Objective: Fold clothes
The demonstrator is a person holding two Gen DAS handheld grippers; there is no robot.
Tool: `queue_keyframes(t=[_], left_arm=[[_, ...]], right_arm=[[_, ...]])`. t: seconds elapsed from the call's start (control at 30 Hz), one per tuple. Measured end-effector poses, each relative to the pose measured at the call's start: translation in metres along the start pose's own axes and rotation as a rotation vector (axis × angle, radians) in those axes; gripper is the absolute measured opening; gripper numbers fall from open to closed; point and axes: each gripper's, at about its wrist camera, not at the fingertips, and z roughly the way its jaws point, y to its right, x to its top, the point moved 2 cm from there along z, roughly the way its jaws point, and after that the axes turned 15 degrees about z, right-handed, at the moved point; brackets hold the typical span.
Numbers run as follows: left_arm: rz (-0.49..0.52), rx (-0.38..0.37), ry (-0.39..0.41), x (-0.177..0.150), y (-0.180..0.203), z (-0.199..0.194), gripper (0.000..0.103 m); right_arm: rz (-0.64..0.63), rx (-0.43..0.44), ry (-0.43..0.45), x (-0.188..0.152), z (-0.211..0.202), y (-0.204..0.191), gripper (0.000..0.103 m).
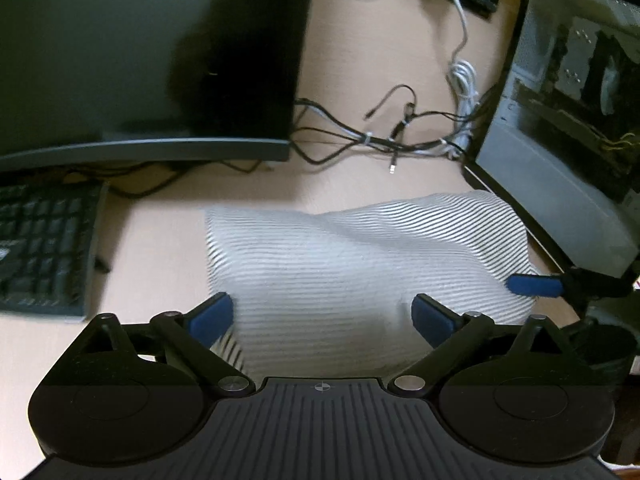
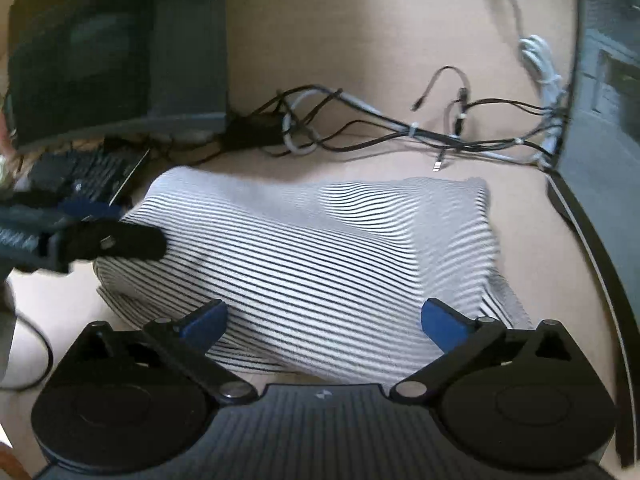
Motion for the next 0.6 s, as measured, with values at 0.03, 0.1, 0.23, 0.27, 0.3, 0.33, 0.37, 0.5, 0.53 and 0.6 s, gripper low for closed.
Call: queue_keyframes(t=[0.03,0.1,0.23,0.27,0.3,0.33,0.37,0.5,0.53,0.6], left_arm=[[-0.013,0.01,0.0,-0.004,-0.001,-0.006,0.1],[-0.033,0.024,0.007,-0.013,-0.001,-0.019,0.101],[-0.035,0.046,0.035,-0.028,0.005,-0.042,0.103],[-0.03,0.051,0.045,-0.031,0.007,-0.047,0.103],[-0.027,0.055,0.054,-0.033,0.01,-0.051,0.103],[-0.028,0.056,0.063,-0.036,0.012,-0.055,0.103],[-0.032,0.054,0.073,-0.038,0.014,-0.059,0.103],[-0.048,0.043,0.087,-0.047,0.027,-0.073,0.103],[-0.047,0.039,0.083,-0.048,0.03,-0.077,0.103],[-0.036,0.049,0.089,-0.05,0.036,-0.088,0.103]], right_arm=[[0.019,-0.011,0.008,-0.002,-0.006,0.0,0.103],[0.055,-0.033,0.018,-0.007,-0.016,-0.001,0.103],[0.116,-0.073,0.029,-0.025,-0.038,-0.004,0.103],[0.13,-0.086,0.037,-0.033,-0.045,-0.005,0.103],[0.141,-0.097,0.044,-0.039,-0.052,-0.005,0.103],[0.157,-0.112,0.057,-0.046,-0.061,-0.005,0.103],[0.17,-0.122,0.072,-0.051,-0.068,-0.006,0.103],[0.219,-0.157,0.117,-0.062,-0.099,-0.01,0.103],[0.217,-0.163,0.132,-0.063,-0.107,-0.011,0.103],[0.212,-0.178,0.168,-0.066,-0.121,-0.012,0.103]])
